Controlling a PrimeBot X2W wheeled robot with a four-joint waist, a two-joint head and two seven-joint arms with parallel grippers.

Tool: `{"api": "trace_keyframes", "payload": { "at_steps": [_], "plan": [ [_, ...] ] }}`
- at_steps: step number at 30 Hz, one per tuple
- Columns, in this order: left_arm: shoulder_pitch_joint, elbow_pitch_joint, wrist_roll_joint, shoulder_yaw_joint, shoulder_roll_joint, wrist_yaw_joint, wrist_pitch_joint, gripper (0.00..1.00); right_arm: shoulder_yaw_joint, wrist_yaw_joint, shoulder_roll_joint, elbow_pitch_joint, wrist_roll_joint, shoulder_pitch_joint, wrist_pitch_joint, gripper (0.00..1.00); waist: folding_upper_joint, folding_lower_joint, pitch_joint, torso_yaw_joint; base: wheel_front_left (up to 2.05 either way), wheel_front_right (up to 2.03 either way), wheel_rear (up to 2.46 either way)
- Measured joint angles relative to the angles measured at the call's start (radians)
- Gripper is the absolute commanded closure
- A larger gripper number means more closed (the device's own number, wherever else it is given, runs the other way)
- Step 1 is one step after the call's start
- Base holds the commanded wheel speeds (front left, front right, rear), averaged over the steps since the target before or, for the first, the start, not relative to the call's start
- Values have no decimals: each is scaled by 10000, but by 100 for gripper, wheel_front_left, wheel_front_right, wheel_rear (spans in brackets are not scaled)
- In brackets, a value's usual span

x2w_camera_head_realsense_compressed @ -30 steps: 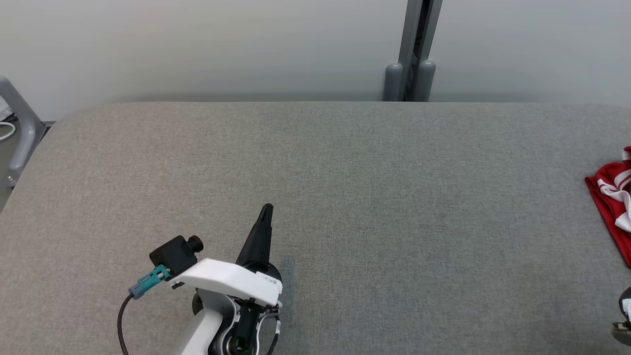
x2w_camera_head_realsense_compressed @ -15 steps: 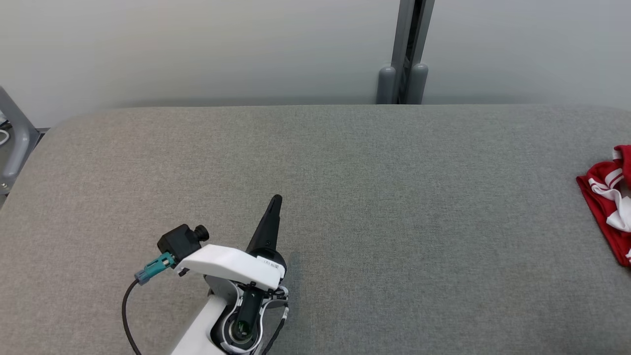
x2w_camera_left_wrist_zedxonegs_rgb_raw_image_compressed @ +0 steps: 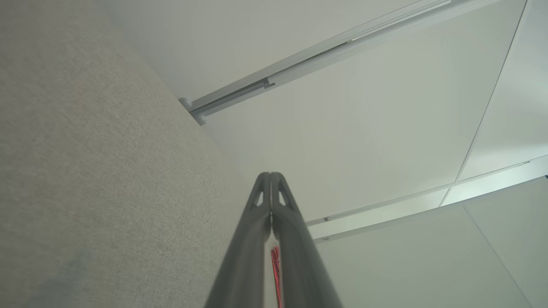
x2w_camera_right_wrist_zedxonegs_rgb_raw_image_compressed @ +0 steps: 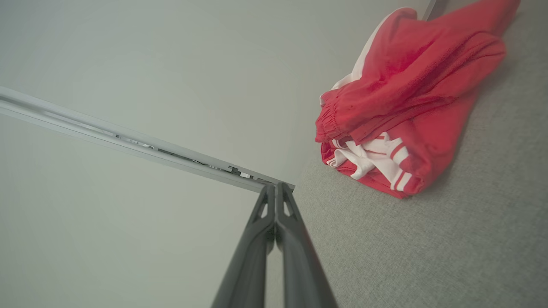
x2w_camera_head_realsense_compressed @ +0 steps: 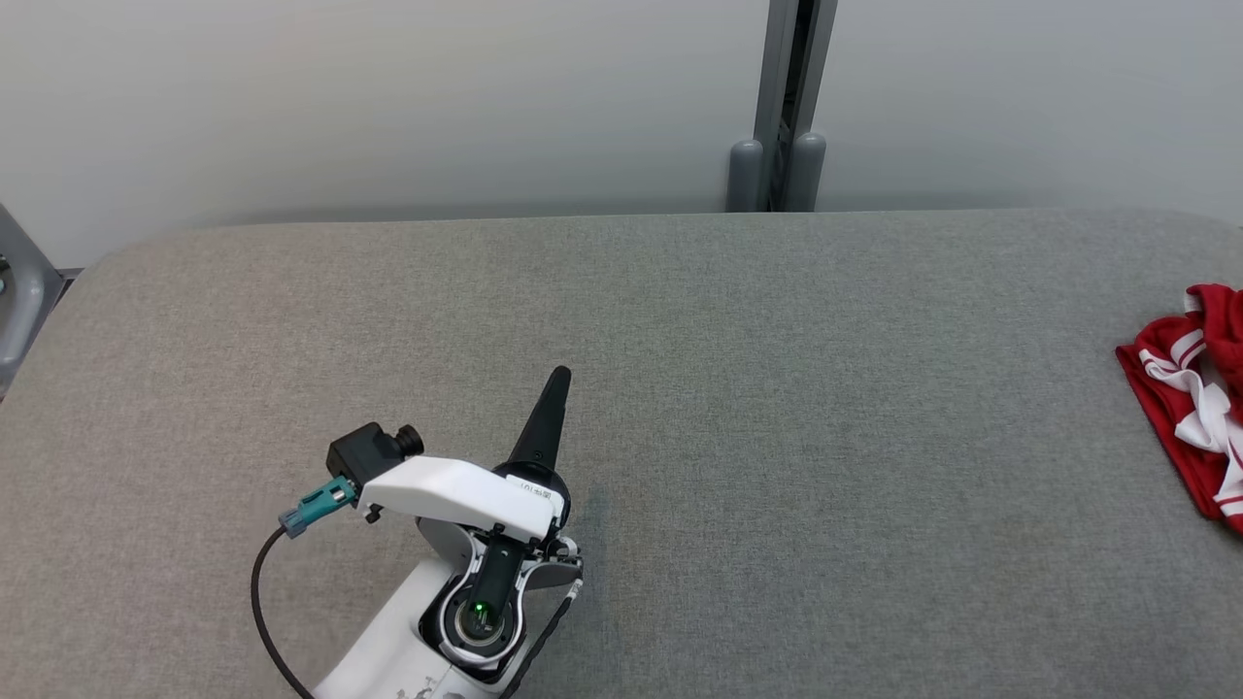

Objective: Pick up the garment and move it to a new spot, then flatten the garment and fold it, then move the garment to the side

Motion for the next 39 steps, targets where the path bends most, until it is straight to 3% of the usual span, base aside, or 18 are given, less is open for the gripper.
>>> {"api": "trace_keyframes", "payload": {
  "at_steps": [39],
  "plan": [
    [-1401,1039,-3586,-1101,-2,-579,159,100,-1816,0,290,-226,3189,529,1120,100,0,0,-282,-421,0,0,0]
  ]
}}
